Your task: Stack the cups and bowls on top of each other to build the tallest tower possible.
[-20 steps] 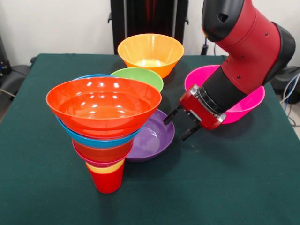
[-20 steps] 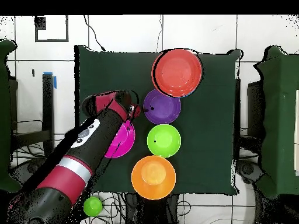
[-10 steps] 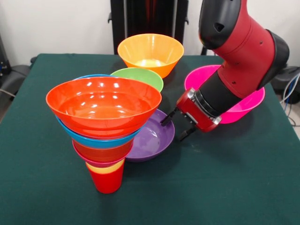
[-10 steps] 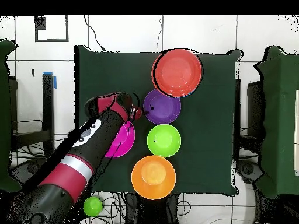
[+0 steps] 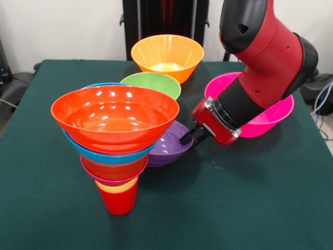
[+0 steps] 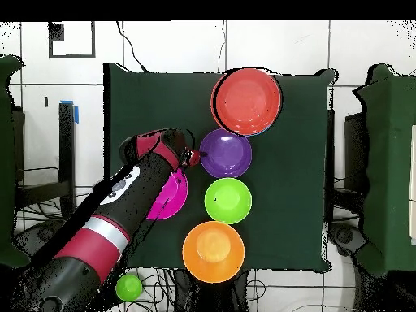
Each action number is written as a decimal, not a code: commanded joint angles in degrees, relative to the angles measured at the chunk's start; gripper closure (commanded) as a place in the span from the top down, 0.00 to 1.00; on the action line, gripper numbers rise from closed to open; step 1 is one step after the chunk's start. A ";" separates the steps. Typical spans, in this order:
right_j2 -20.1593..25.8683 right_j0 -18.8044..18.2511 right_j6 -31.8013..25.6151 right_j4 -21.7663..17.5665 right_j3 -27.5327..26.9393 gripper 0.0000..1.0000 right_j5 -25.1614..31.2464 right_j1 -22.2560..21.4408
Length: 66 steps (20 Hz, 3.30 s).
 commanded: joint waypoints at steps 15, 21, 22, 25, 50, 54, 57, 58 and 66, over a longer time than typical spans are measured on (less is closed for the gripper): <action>5.22 -0.17 1.23 -4.39 -1.96 0.00 -0.73 0.47; 5.54 -0.19 1.27 -4.60 -2.17 0.00 0.14 -0.12; 5.65 -0.14 1.15 -4.61 -2.19 0.00 0.51 -0.21; 5.87 -0.23 0.61 -4.67 -2.28 0.00 1.25 -0.52; 5.42 -0.01 -2.25 -5.94 -2.42 0.00 6.79 -2.89; 5.29 -0.24 -3.27 -6.50 -2.77 0.00 8.07 -3.60; 5.23 -0.22 -3.71 -6.96 -2.63 0.00 9.27 -4.35; 5.30 -0.04 -3.69 -7.15 -2.23 0.00 9.51 -4.69; 5.96 -0.57 -3.96 -8.31 -3.09 0.00 11.56 -5.17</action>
